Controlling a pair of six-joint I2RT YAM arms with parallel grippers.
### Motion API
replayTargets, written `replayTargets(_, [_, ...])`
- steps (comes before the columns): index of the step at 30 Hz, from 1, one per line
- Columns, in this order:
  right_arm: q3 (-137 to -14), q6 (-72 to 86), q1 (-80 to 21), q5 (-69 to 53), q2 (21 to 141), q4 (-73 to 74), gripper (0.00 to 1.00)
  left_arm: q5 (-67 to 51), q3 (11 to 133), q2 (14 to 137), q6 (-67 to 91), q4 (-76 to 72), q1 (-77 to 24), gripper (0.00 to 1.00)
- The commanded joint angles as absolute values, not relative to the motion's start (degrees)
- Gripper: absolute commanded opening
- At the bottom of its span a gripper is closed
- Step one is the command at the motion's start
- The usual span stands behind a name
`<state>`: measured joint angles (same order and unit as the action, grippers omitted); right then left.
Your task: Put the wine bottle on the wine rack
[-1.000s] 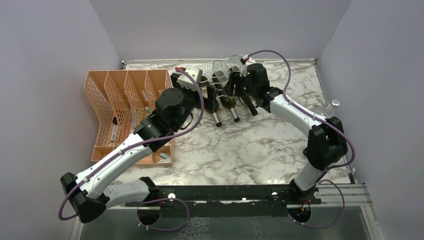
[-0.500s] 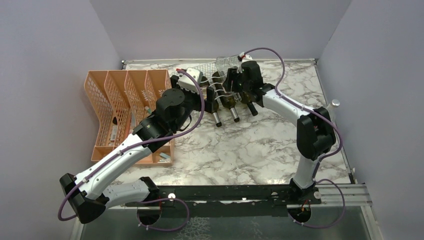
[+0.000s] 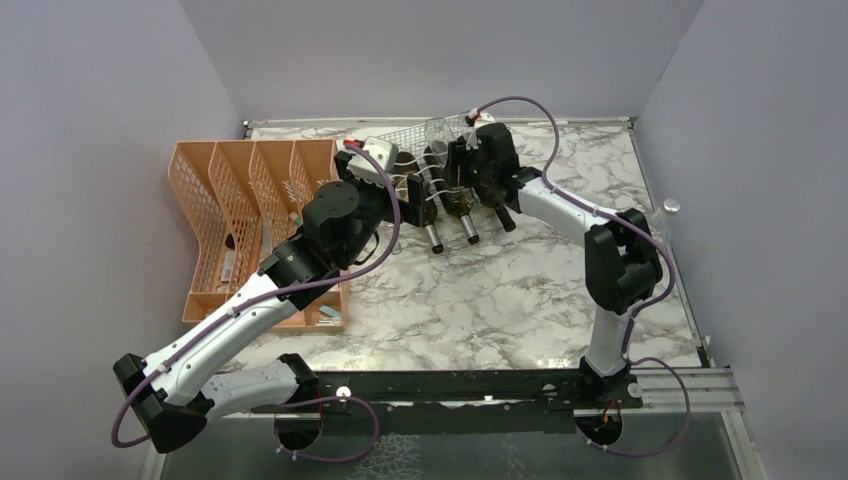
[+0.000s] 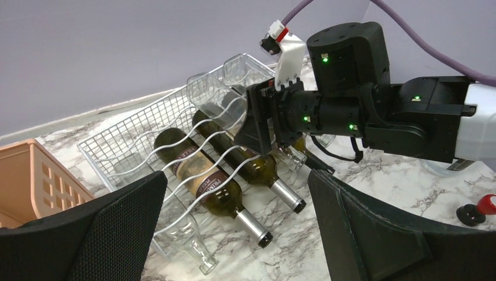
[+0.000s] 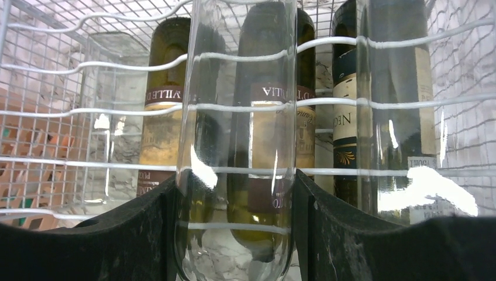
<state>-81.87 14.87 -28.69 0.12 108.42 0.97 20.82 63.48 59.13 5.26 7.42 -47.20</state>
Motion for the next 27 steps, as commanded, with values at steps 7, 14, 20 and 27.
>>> replayTargets(7, [-86.5,12.5,-28.9,-1.2,108.3,1.1,0.68,19.3,63.0,58.1,4.7,5.6,-46.9,0.99])
replayTargets(14, [-86.4,12.7,-28.9,1.8,103.3,3.4,0.81,19.6,63.0,57.5,4.6,5.5,-46.9,0.99])
replayTargets(20, [-84.3,11.5,-28.9,7.7,96.9,6.5,0.82,19.6,62.6,56.6,4.6,5.7,-46.9,0.99])
replayTargets(27, [-74.9,7.2,-28.8,24.3,83.7,6.3,0.82,18.9,61.4,55.7,5.4,5.4,-46.9,0.99])
